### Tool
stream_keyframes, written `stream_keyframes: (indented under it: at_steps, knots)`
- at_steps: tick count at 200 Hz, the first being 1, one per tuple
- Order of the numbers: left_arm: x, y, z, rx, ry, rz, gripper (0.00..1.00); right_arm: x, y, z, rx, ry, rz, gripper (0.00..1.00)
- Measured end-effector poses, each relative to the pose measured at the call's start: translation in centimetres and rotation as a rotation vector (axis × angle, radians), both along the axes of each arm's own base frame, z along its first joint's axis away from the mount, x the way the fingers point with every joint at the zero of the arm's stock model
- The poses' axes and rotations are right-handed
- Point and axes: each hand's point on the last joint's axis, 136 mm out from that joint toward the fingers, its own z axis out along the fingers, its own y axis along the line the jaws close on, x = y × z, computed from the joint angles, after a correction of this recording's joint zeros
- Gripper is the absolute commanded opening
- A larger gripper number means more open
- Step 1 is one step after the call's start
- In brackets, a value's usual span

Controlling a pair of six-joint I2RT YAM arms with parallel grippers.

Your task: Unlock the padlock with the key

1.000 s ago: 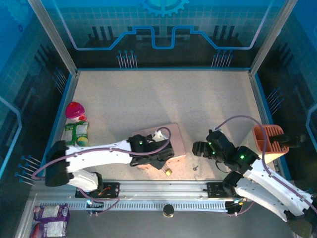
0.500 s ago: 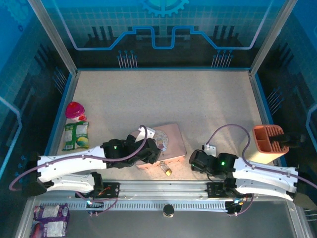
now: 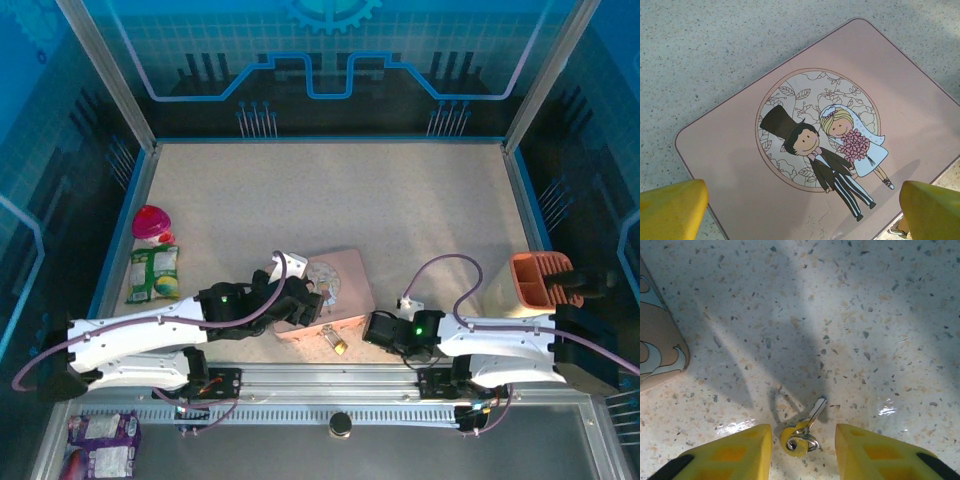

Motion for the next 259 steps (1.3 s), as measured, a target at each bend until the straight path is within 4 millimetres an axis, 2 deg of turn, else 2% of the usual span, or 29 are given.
stream_keyframes:
  at_steps: [117, 200, 259]
  knots:
    - [0.18, 0.33, 0.02, -0.003, -0.007, 0.011, 0.99, -0.07, -0.17, -0.51, 0.065, -0.018, -0.045, 0.32]
    - [0.23, 0.40, 0.16, -0.008, -0.011, 0.015, 0.99, -0.19, -0.06, -0.52, 0.029, -0.029, -0.018, 0.33]
    - [0.25, 0.60, -0.17, 0.000, -0.009, 0.019, 0.99, -0.21, -0.02, -0.56, -0.014, -0.021, -0.011, 0.28]
